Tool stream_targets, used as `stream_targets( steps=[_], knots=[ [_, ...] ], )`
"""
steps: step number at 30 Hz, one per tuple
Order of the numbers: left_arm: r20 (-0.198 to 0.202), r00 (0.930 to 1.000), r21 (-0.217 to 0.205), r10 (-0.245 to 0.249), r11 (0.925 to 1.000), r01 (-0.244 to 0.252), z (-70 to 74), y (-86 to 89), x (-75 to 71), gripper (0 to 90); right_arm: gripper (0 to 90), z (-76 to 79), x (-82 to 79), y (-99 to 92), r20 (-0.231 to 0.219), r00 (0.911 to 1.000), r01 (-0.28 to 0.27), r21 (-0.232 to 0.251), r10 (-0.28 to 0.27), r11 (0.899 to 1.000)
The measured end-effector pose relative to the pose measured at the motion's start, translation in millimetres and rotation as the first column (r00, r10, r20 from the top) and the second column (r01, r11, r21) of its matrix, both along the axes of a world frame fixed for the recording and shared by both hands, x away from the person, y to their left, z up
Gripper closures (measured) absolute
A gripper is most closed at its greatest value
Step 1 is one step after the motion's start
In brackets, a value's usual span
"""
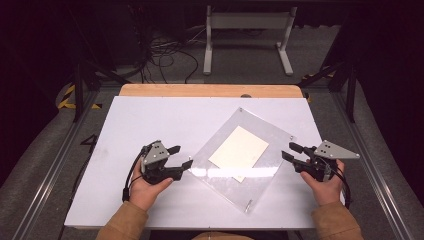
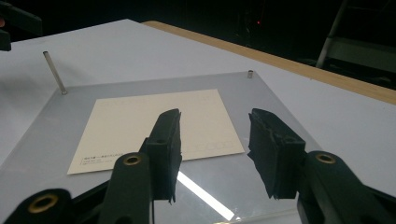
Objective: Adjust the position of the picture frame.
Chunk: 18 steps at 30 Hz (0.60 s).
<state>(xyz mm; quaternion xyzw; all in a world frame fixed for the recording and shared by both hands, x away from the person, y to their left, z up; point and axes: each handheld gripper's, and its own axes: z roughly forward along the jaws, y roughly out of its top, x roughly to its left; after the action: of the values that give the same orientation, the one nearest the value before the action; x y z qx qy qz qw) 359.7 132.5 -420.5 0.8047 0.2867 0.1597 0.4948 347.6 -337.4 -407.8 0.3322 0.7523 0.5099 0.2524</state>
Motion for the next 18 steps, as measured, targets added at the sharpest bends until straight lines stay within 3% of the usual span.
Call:
stream_targets(
  steps=[2,6,11,15,18],
  knots=[
    [-0.006,1.0000,0.013,-0.001,0.9999,0.002,-2.5,-3.4,1.5,33.0,53.4,-0.1,0.0,0.2,0.000,1.0000,-0.002,0.002,0.002,1.000],
    [-0.071,0.9973,0.059,-0.021,0.9979,0.025,-13.7,-13.3,6.4,35.1,53.3,-0.2,0.1,0.1,0.000,1.0000,-0.001,0.002,0.001,1.000],
    [-0.094,0.9956,0.080,-0.011,0.9966,0.019,-19.9,-16.8,11.2,37.3,53.2,-0.5,0.4,0.1,-0.003,1.0000,-0.004,0.004,0.004,1.000],
    [-0.114,0.9935,0.096,-0.009,0.9952,0.020,-27.0,-20.5,16.8,44.8,53.1,-0.8,0.6,0.3,-0.005,1.0000,-0.003,0.003,0.003,1.000],
    [-0.139,0.9903,0.121,0.001,0.9925,0.016,-32.8,-23.7,20.5,57.9,53.1,-1.2,0.9,0.4,-0.007,1.0000,-0.003,0.006,0.003,1.000]
  ],
)
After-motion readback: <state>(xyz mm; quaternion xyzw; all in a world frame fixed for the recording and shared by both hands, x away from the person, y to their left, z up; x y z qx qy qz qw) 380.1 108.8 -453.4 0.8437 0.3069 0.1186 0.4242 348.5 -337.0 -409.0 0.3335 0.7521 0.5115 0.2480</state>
